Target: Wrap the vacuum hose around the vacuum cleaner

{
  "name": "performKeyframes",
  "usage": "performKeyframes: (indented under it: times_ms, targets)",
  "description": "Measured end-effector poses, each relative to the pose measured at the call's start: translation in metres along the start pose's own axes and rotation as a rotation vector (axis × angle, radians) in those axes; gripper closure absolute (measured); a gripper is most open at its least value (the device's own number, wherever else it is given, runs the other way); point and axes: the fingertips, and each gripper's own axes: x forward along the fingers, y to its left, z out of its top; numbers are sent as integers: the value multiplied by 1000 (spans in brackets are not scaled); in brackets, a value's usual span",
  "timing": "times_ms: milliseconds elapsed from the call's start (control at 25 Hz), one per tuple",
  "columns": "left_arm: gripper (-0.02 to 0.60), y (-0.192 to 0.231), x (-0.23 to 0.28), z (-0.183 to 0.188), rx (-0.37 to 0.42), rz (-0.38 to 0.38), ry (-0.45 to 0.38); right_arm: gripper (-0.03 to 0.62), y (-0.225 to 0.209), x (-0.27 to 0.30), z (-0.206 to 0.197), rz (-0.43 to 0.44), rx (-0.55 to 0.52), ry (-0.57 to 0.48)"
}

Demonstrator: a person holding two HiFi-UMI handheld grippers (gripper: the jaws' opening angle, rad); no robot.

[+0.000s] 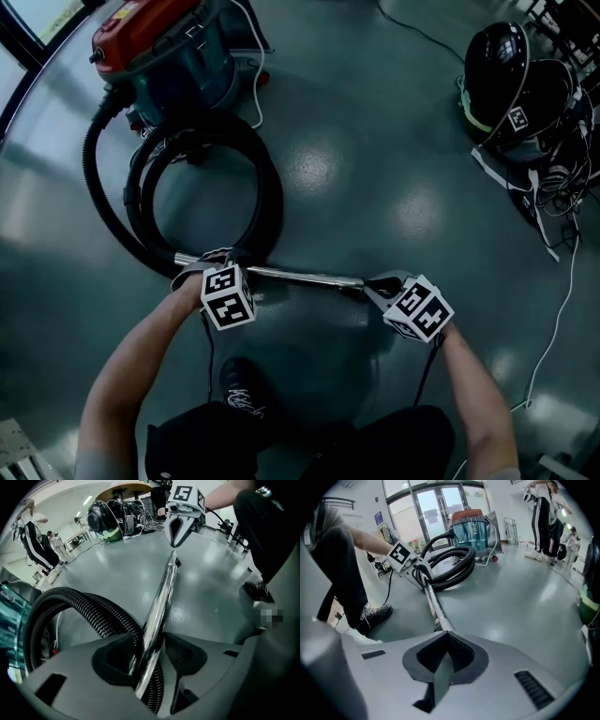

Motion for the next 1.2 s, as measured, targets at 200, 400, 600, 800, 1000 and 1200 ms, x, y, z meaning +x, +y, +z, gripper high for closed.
performKeyframes:
  times_ms: [200, 400, 600, 800, 1000, 1200]
  targets:
    - [382, 2, -15, 9, -56, -1, -48, 591, 37, 14, -8, 97, -12, 31]
    - [383, 11, -51, 29, -129, 22, -116, 591, 43, -3, 10, 82, -19, 36]
    - [383, 14, -115, 45, -171, 10, -147, 591, 46, -53, 54, -3, -25, 24]
    - [435, 16, -193, 58, -235, 7, -187, 591, 61, -110, 101, -41, -2, 40]
    - [577, 14, -271, 78, -269, 73, -222, 591, 88, -173, 148, -57, 70, -28]
    - [577, 1, -353, 110, -372, 68, -289, 592, 125, -241, 196, -69, 144, -130]
